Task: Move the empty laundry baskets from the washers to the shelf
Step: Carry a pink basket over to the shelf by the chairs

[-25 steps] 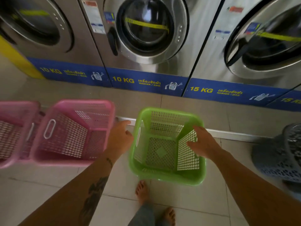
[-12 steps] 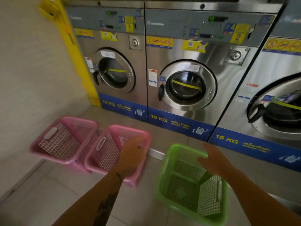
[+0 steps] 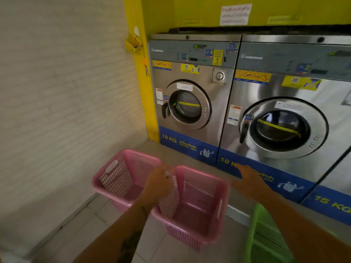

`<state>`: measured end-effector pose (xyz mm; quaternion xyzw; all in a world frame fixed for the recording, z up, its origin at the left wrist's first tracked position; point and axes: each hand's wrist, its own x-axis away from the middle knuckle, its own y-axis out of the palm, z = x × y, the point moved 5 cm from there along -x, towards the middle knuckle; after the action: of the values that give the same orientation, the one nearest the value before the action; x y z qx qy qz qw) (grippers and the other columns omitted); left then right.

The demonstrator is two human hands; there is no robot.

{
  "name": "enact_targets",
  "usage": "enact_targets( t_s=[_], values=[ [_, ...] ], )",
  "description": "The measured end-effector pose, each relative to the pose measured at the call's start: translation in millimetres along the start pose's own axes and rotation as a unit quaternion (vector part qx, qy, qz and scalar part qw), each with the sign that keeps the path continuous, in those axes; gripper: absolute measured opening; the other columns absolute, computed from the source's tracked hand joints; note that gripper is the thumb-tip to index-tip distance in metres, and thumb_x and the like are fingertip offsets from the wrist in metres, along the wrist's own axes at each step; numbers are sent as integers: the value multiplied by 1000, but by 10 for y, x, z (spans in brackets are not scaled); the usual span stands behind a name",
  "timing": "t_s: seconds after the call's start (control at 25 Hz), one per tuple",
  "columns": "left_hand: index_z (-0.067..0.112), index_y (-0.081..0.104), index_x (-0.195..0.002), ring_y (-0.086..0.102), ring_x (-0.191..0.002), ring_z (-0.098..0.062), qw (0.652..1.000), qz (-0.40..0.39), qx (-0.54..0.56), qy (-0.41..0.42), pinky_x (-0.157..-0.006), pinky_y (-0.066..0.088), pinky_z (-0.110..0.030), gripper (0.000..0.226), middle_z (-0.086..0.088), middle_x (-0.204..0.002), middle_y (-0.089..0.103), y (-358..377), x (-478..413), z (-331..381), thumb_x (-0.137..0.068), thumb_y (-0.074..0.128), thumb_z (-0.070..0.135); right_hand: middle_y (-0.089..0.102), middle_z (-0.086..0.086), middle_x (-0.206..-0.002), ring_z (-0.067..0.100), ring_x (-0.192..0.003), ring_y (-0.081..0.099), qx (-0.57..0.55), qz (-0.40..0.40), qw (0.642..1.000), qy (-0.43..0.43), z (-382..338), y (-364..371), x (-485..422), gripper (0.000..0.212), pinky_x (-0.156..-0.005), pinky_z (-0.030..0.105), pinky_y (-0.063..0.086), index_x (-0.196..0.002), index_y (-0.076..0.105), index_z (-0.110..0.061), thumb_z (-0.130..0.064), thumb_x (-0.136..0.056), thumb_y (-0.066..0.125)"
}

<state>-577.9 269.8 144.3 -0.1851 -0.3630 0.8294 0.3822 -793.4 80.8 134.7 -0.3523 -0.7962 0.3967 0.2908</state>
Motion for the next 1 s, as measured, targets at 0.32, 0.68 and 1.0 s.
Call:
enact_targets(
  t_s=[0.32,0.68,1.0],
  values=[
    [14,69,-97,44,-62,2,999,17,-26,9,-57,34,-8,16,20,-68,44,-1163,-771,-1259,-90,55,9,42,16,-146,31,-134,42,-19,-63,997,-41,-1665,958,-807,59,-100,23,33,-145,36,-7,-20,-93,60],
    [25,60,-104,56,-70,-4,995,-4,-100,-20,-53,39,-12,16,12,-89,61,-1205,-2219,-2539,-92,50,22,38,16,-150,31,-135,42,-36,-142,989,3,-2412,2135,-2282,70,-109,38,36,-146,34,-5,-20,-84,64],
    [21,36,-139,46,-131,-31,972,-98,-196,-82,-100,49,-48,59,-6,-145,43,-883,-3089,-3893,-81,48,29,56,11,-116,26,-95,64,-18,-186,980,64,-2550,3123,-3211,59,-59,22,50,-136,43,-10,-5,-79,58]
  ],
)
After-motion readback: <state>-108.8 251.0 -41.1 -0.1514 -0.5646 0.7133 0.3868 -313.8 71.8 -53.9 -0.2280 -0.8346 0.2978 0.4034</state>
